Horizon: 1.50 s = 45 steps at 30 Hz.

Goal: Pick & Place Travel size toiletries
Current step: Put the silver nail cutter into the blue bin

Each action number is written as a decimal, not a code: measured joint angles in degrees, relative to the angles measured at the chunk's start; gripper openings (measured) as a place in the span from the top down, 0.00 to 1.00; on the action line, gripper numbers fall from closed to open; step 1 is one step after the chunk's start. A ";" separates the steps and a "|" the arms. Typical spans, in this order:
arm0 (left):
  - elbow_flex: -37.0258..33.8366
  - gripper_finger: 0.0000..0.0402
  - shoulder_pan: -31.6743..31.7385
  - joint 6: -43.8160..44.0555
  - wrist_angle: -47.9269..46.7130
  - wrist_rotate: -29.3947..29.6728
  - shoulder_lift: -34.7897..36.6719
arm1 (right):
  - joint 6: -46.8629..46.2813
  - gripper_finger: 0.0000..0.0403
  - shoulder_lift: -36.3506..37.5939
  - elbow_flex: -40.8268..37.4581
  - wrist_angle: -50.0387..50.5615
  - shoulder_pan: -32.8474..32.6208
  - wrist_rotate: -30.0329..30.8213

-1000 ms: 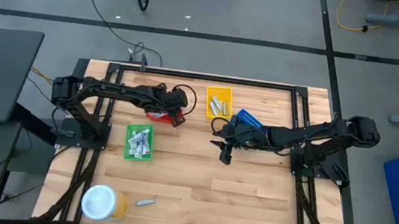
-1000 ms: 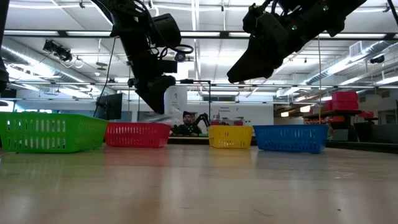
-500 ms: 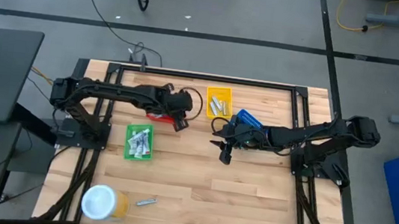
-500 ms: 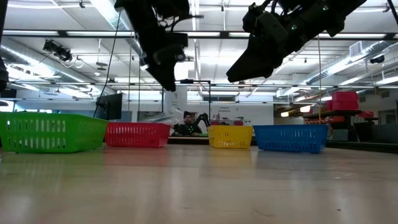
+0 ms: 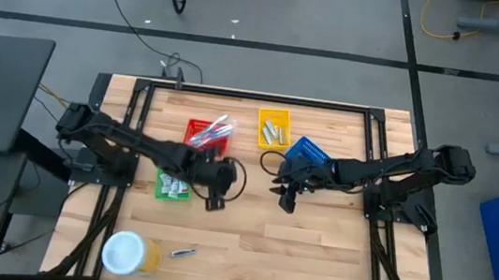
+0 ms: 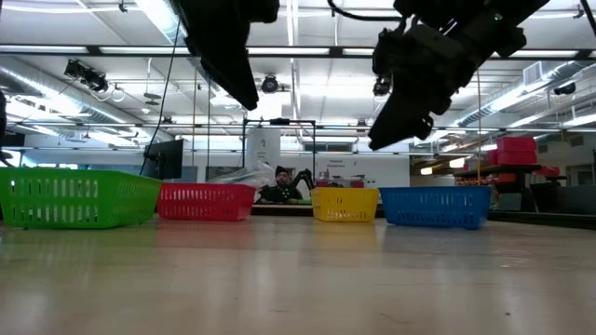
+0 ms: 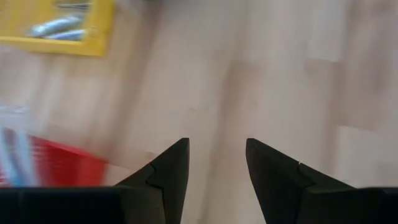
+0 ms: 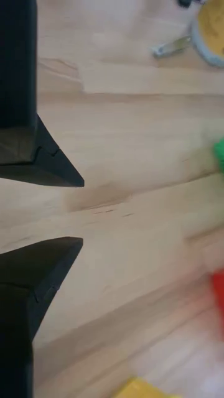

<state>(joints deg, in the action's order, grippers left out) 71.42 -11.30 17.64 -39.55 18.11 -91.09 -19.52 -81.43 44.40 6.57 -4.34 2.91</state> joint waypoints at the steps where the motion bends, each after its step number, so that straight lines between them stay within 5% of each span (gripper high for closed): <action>1: 0.00 0.59 -1.03 1.66 0.02 -0.41 0.00 | -1.04 0.63 0.00 0.00 0.98 0.00 -0.04; 19: -0.04 0.59 -16.01 31.09 -0.64 -14.63 -4.89 | -0.77 0.63 -0.02 0.00 0.96 0.02 -0.03; 29: -0.09 0.49 -21.94 36.06 -2.39 -22.45 -11.56 | -0.56 0.63 -0.02 0.00 -1.03 0.02 -0.04; 45: -1.74 0.41 -27.32 38.35 -2.93 -22.32 -17.11 | -0.43 0.63 -0.02 0.00 -1.27 0.02 -0.04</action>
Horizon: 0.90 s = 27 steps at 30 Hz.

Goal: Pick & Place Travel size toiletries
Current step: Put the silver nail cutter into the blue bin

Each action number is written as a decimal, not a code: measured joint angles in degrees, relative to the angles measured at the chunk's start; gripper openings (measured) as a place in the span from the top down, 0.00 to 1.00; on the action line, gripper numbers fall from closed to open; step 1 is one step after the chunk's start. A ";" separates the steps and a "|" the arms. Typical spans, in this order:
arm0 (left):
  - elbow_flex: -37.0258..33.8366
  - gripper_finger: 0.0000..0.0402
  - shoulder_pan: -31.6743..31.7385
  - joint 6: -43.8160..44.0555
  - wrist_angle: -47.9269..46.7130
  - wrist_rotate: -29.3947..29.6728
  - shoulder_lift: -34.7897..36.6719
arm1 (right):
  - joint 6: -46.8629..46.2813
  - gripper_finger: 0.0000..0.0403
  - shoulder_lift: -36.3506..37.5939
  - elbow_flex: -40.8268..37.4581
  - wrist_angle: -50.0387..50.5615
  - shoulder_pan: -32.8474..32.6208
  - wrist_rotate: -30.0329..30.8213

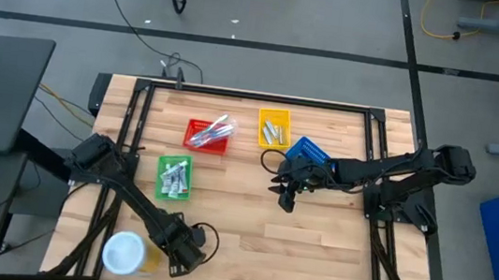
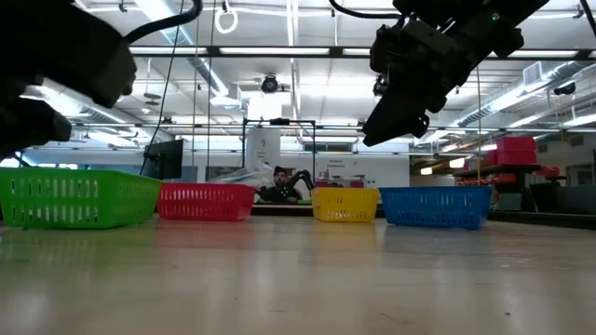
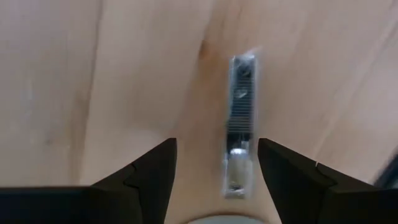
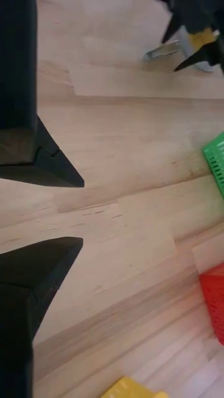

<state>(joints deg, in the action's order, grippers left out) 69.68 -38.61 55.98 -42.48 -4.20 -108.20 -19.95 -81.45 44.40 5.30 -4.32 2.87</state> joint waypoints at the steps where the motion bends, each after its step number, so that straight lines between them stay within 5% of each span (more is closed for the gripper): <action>1: -0.05 0.41 -0.05 -0.76 -0.29 0.31 -0.47 | 0.52 0.63 0.00 0.00 0.17 0.00 0.00; 8: -1.37 0.44 -0.24 -2.00 0.09 1.68 -0.55 | 1.38 0.63 0.00 -0.02 0.09 0.00 0.00; 15: -1.52 0.68 0.85 -1.18 0.05 2.20 -0.55 | 1.55 0.64 0.09 -0.02 1.56 0.00 -0.05; 21: -1.49 0.85 2.93 -3.33 0.64 1.84 -0.54 | 2.19 0.64 3.99 -0.02 12.49 0.00 -0.52; 27: 0.88 0.85 6.63 -8.36 0.16 7.25 0.07 | 2.82 0.65 11.13 -0.02 24.33 0.00 -0.47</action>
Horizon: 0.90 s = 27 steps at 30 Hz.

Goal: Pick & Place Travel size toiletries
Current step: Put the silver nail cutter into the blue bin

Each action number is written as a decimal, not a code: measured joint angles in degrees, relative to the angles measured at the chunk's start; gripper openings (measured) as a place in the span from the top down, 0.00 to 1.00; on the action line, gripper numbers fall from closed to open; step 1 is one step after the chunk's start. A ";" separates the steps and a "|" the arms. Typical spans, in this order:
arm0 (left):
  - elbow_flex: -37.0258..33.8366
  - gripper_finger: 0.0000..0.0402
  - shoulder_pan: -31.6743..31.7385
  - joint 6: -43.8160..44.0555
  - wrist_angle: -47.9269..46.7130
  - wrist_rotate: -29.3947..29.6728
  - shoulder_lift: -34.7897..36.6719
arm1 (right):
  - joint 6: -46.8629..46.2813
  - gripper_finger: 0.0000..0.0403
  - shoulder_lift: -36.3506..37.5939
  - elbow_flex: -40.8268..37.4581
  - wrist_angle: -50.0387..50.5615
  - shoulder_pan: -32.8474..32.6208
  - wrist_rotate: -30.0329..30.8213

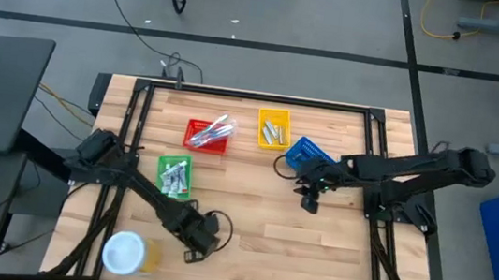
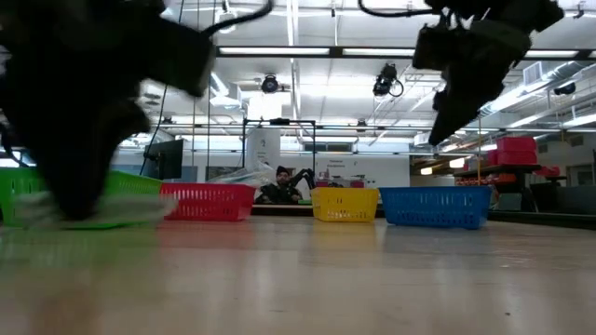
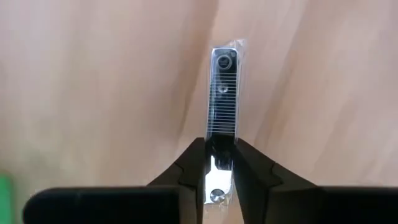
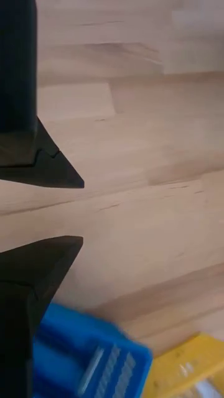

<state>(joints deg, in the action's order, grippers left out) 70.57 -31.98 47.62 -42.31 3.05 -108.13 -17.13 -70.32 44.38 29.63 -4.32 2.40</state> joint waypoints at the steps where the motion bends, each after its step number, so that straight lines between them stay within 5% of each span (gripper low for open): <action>1: 0.93 0.84 1.00 -1.16 0.09 1.25 0.46 | 0.68 0.65 1.39 0.00 1.53 0.00 0.04; 11: 9.33 0.83 19.94 -22.15 2.49 15.93 3.56 | 2.95 0.65 15.75 0.00 15.10 0.17 5.72; 21: 9.42 0.82 40.00 -43.56 26.98 10.11 3.01 | 5.71 0.65 20.06 0.00 17.70 0.17 7.55; 27: 9.45 0.82 48.13 -44.95 35.70 4.94 2.19 | 6.16 0.65 20.03 0.00 17.52 0.24 18.16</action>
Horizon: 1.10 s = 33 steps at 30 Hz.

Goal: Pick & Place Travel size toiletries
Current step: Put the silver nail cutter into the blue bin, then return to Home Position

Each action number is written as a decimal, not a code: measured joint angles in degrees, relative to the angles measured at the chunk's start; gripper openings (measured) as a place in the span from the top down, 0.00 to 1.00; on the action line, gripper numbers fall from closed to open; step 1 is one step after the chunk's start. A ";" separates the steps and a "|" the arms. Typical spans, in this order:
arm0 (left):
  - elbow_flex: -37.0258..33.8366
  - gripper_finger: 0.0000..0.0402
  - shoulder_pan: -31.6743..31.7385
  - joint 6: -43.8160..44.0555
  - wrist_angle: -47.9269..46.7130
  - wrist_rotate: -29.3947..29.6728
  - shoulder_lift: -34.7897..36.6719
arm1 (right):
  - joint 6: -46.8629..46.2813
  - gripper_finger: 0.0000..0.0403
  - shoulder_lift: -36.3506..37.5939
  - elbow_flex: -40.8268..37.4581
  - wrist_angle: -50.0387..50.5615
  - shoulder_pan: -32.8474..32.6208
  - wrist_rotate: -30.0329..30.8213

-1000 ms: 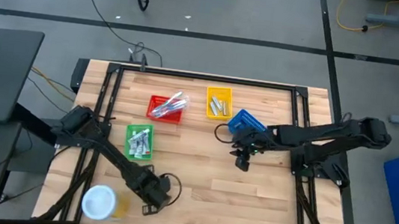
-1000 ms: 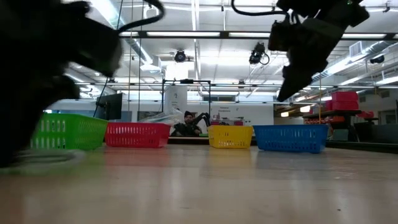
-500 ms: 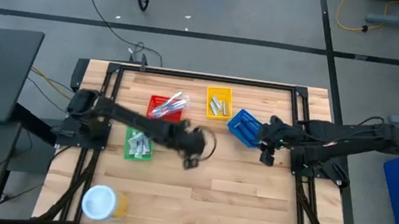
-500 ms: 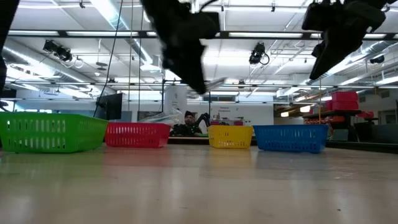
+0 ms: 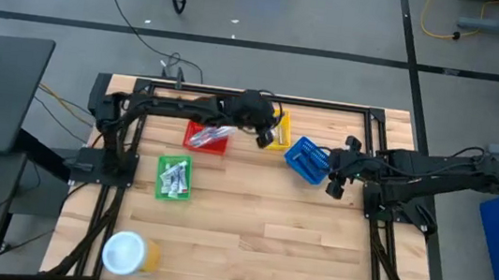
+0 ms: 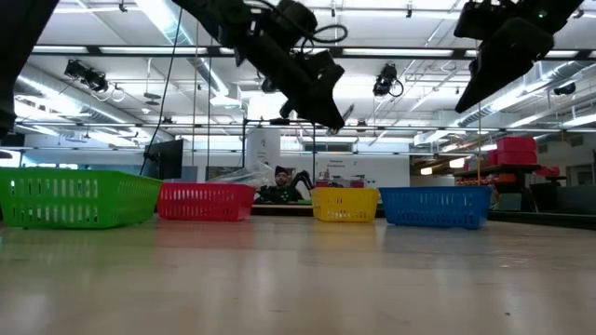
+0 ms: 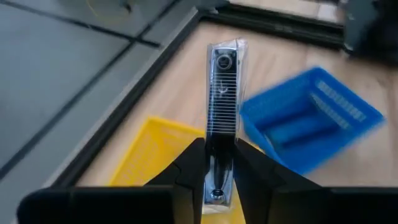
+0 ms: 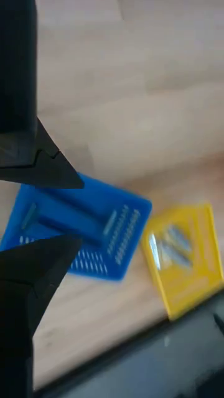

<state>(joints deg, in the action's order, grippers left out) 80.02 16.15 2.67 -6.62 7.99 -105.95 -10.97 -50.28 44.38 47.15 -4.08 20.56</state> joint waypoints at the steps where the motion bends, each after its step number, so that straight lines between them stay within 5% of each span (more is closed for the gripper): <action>1: 0.03 0.81 0.86 -0.10 1.42 -0.34 -0.54 | -0.22 0.65 0.00 0.00 -0.11 0.00 1.71; 6: -0.09 0.81 3.10 -0.98 4.01 -7.43 -6.06 | -0.58 0.65 -0.01 0.00 -1.17 0.09 3.35; 22: -0.05 0.60 3.71 -1.88 0.72 -4.25 -11.44 | -0.76 0.65 -0.04 0.00 -2.62 0.09 3.23; 33: -0.05 0.57 2.15 -4.28 -12.99 -4.98 7.48 | 1.90 0.65 4.37 -0.02 -6.25 0.09 -2.65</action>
<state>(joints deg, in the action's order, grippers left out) 79.97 18.30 -1.60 -19.60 3.01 -98.46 -9.06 -45.91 44.36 40.90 -3.99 17.91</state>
